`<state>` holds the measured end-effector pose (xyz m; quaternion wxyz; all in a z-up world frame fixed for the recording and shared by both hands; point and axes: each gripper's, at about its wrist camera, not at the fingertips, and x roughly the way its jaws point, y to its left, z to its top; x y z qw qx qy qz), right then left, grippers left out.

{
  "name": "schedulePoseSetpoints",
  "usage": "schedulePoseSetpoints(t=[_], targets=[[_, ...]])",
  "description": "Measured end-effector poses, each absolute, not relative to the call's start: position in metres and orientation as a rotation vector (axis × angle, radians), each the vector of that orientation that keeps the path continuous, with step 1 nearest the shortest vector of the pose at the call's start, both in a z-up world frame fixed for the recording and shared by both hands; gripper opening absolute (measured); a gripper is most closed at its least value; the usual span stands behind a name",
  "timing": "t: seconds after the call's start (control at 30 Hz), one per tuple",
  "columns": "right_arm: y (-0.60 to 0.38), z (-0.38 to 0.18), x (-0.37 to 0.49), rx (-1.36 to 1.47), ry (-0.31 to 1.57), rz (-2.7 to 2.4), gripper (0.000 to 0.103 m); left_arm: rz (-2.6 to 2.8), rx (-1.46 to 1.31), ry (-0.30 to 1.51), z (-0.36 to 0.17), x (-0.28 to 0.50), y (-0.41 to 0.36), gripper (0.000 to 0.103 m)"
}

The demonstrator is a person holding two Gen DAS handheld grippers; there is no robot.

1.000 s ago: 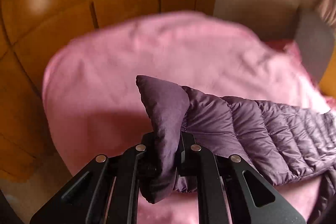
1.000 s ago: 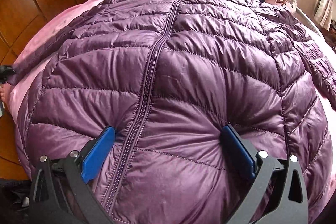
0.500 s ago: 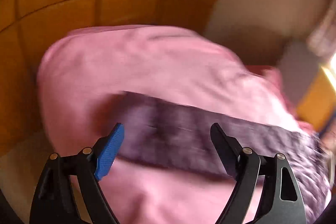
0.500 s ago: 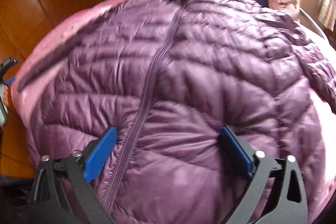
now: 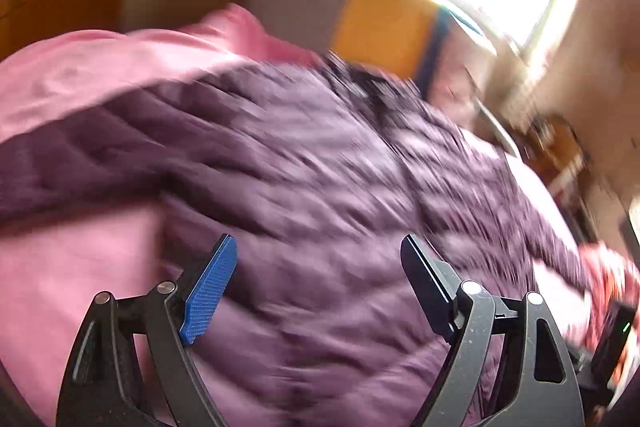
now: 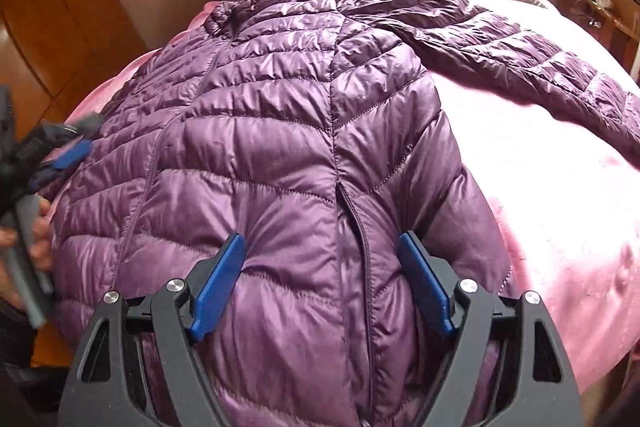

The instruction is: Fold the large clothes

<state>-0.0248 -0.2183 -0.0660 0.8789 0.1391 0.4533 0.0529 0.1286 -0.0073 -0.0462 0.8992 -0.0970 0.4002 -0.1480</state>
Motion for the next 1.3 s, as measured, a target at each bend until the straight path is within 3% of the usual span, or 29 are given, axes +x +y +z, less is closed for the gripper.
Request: schedulePoseSetpoints(t=[0.23, 0.3, 0.37, 0.6, 0.67, 0.7, 0.77, 0.9, 1.07, 1.1, 1.17, 1.23, 1.27, 1.3], targets=[[-0.355, -0.061, -0.047, 0.695, 0.784, -0.171, 0.074, -0.322, -0.074, 0.888, -0.081, 0.13, -0.037, 0.088], [-0.412, -0.075, -0.061, 0.87, 0.734, -0.315, 0.066, -0.33, -0.089, 0.896, -0.082, 0.131, -0.036, 0.089], [-0.464, -0.088, -0.075, 1.023, 0.663, -0.448, 0.05, -0.33, -0.082, 0.894, -0.085, 0.129, -0.036, 0.09], [-0.55, -0.101, -0.082, 1.322, 0.443, -0.626, 0.049, -0.314, -0.03, 0.888, -0.089, 0.131, -0.045, 0.095], [-0.556, -0.098, -0.073, 1.315, 0.458, -0.633, 0.037, -0.313, -0.024, 0.889, -0.09, 0.131, -0.045, 0.095], [-0.557, -0.094, -0.069, 1.289, 0.485, -0.631, 0.012, -0.312, -0.022, 0.889, -0.09, 0.131, -0.046, 0.096], [-0.552, -0.08, -0.074, 1.205, 0.5, -0.65, 0.005, -0.306, -0.014, 0.893, -0.091, 0.132, -0.046, 0.096], [-0.523, -0.052, -0.107, 1.024, 0.473, -0.725, 0.005, -0.293, -0.003, 0.896, -0.092, 0.133, -0.047, 0.096], [-0.514, -0.089, -0.117, 0.992, 0.602, -0.762, 0.008, -0.28, 0.028, 0.907, -0.092, 0.136, -0.049, 0.097], [-0.514, -0.088, -0.117, 0.992, 0.594, -0.759, 0.013, -0.28, 0.029, 0.907, -0.092, 0.136, -0.048, 0.097], [-0.519, -0.087, -0.12, 1.005, 0.576, -0.745, 0.04, -0.281, 0.026, 0.914, -0.091, 0.137, -0.048, 0.097], [-0.517, -0.079, -0.129, 0.986, 0.575, -0.747, 0.057, -0.28, 0.028, 0.931, -0.088, 0.138, -0.048, 0.097], [-0.515, -0.074, -0.134, 0.967, 0.576, -0.759, 0.065, -0.285, 0.026, 0.939, -0.085, 0.138, -0.047, 0.097], [-0.513, -0.068, -0.139, 0.95, 0.576, -0.771, 0.067, -0.291, 0.019, 0.944, -0.081, 0.139, -0.046, 0.097]])
